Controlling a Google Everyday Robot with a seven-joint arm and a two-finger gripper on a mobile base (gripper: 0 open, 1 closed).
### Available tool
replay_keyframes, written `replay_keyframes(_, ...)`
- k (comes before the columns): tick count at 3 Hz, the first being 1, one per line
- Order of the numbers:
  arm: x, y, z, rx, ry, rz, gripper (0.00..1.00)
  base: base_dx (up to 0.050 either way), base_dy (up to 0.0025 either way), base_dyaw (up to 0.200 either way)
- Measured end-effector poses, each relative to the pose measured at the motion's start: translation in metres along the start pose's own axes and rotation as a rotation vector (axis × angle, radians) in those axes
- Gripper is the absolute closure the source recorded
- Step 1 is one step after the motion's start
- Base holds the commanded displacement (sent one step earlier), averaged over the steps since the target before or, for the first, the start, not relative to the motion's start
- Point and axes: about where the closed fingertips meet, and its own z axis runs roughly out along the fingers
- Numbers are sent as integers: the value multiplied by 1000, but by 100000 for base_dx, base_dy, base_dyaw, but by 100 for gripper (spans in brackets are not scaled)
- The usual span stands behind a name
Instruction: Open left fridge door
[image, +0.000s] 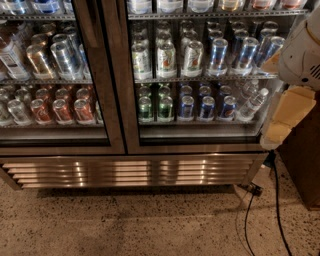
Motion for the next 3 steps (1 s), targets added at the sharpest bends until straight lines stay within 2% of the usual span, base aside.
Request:
replay_keyframes(1, -19, 6, 44, -118, -107, -36, 0, 0, 0, 0)
replay_keyframes(2, -41, 20, 82, -283, -323, -121, 0, 0, 0, 0)
replay_keyframes(3, -67, 31, 94, -429, -588, -179, 0, 0, 0, 0)
